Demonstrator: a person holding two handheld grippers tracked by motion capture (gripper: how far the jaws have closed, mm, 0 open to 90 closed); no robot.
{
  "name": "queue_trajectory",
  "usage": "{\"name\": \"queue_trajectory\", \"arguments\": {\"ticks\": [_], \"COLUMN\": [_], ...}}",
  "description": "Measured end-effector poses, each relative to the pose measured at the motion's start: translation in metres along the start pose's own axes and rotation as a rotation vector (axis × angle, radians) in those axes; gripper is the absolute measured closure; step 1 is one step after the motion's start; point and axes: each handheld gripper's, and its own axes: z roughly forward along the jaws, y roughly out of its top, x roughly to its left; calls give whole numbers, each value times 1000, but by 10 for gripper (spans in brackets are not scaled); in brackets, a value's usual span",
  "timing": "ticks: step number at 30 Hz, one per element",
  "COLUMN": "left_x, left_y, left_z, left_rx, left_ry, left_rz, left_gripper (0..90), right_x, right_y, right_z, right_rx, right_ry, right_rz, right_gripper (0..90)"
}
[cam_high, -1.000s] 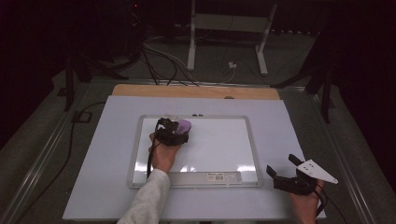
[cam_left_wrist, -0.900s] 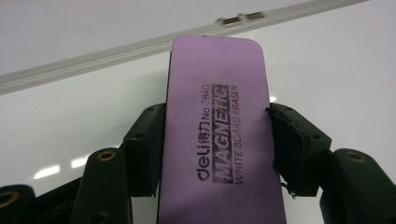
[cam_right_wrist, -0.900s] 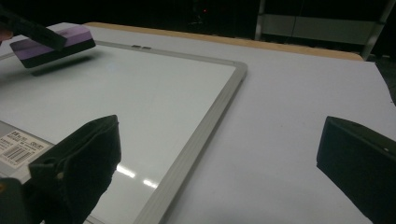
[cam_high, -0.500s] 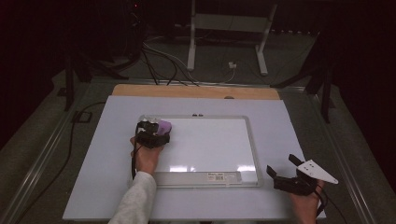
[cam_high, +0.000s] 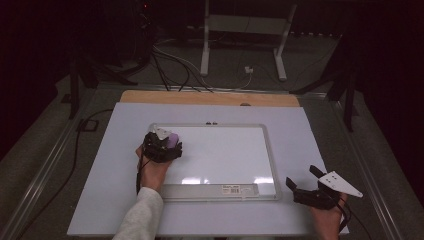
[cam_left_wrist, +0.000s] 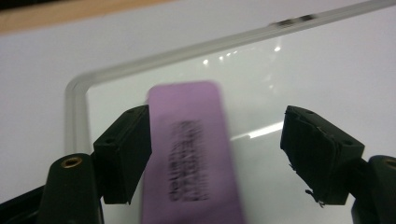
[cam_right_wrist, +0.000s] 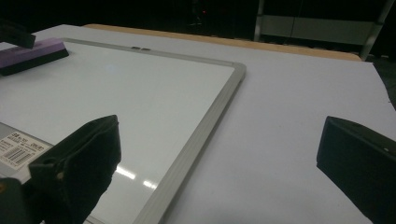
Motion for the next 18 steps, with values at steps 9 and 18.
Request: {"name": "queue_trajectory", "arguments": {"ticks": [9,18], "left_x": [2,9], "left_y": [-7,-6], "left_z": [6,7], "left_rx": [84,80], "left_ry": [14,16], "left_rz": [48,19], "left_gripper": [332,331], "right_x": [0,0], "right_y": [0,0], "right_z": [-1,-1], "right_rx": [-5,-5], "right_ry": [-1,0], "right_rz": [4,1], "right_gripper": [0,0]}}
